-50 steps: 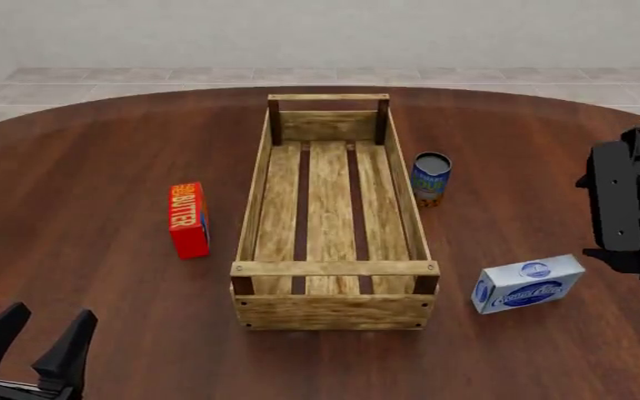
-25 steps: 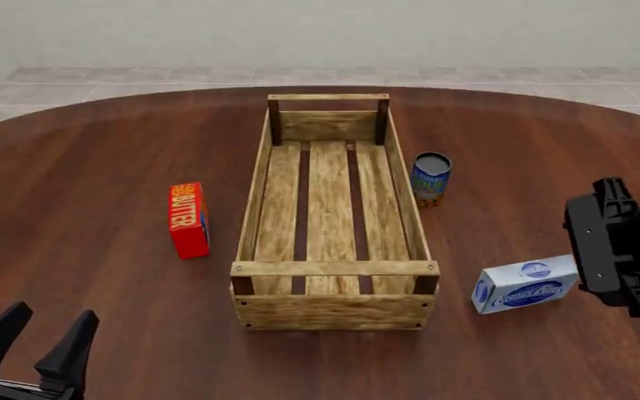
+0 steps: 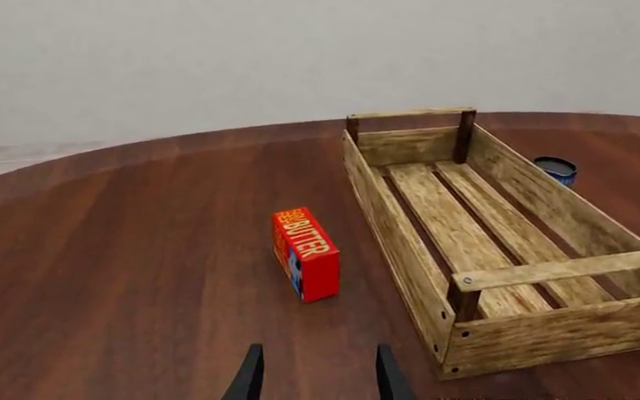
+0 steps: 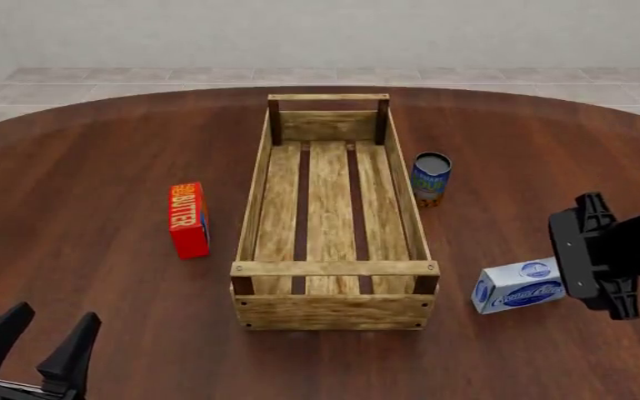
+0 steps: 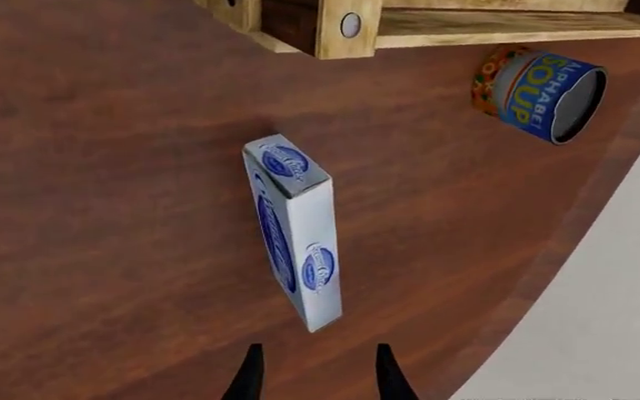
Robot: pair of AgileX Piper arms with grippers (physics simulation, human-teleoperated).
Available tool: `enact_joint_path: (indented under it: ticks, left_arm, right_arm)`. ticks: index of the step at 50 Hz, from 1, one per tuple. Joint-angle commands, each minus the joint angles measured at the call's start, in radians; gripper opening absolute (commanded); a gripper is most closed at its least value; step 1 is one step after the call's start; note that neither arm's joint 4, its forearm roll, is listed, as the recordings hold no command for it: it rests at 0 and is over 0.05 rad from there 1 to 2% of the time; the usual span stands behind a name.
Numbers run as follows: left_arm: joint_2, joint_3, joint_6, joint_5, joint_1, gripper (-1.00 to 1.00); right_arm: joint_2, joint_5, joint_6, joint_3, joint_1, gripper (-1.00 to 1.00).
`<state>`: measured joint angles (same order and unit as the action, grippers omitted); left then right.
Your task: Pick up the cream cheese and put it in the tray.
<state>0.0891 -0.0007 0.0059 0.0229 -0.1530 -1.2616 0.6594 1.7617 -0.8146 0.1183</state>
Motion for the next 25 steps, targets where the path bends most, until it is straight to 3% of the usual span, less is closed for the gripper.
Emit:
enact_joint_path:
  ticks: [1, 7, 9, 18, 22, 25]
  left_arm:
    - [0.008, 0.0, 0.005, -0.002, -0.006, 1.0]
    - [0.012, 0.0, 0.008, -0.002, -0.009, 1.0]
    - [0.015, 0.0, 0.009, -0.003, -0.009, 1.0]
    - [0.04, 0.001, 0.014, -0.023, -0.013, 1.0]
    - [0.039, 0.001, 0.016, -0.018, -0.01, 1.0]
    - [0.048, 0.001, 0.017, -0.025, -0.01, 1.0]
  right_arm:
    - [-0.056, -0.073, 0.026, 0.009, 0.028, 1.0]
    - [-0.085, -0.099, 0.028, 0.008, 0.035, 1.0]
    - [-0.102, -0.076, -0.01, -0.023, 0.016, 1.0]
    - [-0.147, -0.118, 0.024, -0.023, 0.036, 1.0]
    - [-0.153, -0.148, 0.081, 0.016, 0.085, 1.0]
    - [-0.163, -0.15, 0.074, 0.011, 0.078, 1.0]
